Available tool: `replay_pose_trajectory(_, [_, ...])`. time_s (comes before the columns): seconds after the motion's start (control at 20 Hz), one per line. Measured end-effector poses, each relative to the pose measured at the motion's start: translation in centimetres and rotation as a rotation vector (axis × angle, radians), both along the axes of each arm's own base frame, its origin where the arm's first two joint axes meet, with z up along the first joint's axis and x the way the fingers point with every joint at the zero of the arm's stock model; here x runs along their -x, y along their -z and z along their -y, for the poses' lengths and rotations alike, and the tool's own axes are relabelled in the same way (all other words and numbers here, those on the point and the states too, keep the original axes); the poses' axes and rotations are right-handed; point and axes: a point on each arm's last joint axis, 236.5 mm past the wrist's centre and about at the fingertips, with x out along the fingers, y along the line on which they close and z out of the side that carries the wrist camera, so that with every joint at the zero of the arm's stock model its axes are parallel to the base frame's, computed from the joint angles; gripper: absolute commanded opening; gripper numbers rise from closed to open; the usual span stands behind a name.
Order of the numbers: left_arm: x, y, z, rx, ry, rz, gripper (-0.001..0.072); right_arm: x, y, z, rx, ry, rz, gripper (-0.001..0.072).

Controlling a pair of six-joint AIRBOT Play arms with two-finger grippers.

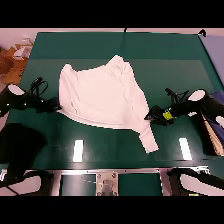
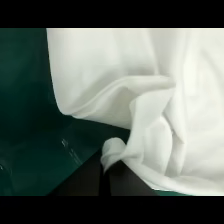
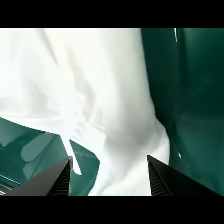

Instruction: Fold the shirts.

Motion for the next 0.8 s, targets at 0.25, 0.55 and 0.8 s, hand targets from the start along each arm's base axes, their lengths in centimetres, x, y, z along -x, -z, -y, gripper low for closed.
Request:
replay_pose_trajectory(0.25, [0.3, 0.0, 0.3, 0.009, 0.033, -0.012, 0.0024, 1.0, 1.7, -0.4, 0.053, -0.014, -0.067, 0.002])
replay_pose_trajectory(0.55, [-2.1, -6.5, 0.8, 0.017, 0.096, 0.099, 0.0023, -2.3, -1.8, -0.8, 0.041, -0.054, 0.074, 0.0017])
replay_pose_trajectory(0.8, [-6.1, -27.3, 1.2, -0.051, 0.147, 0.573, 0.0024, -10.8, -19.8, 0.9, -0.09, 0.076, 0.531, 0.0017])
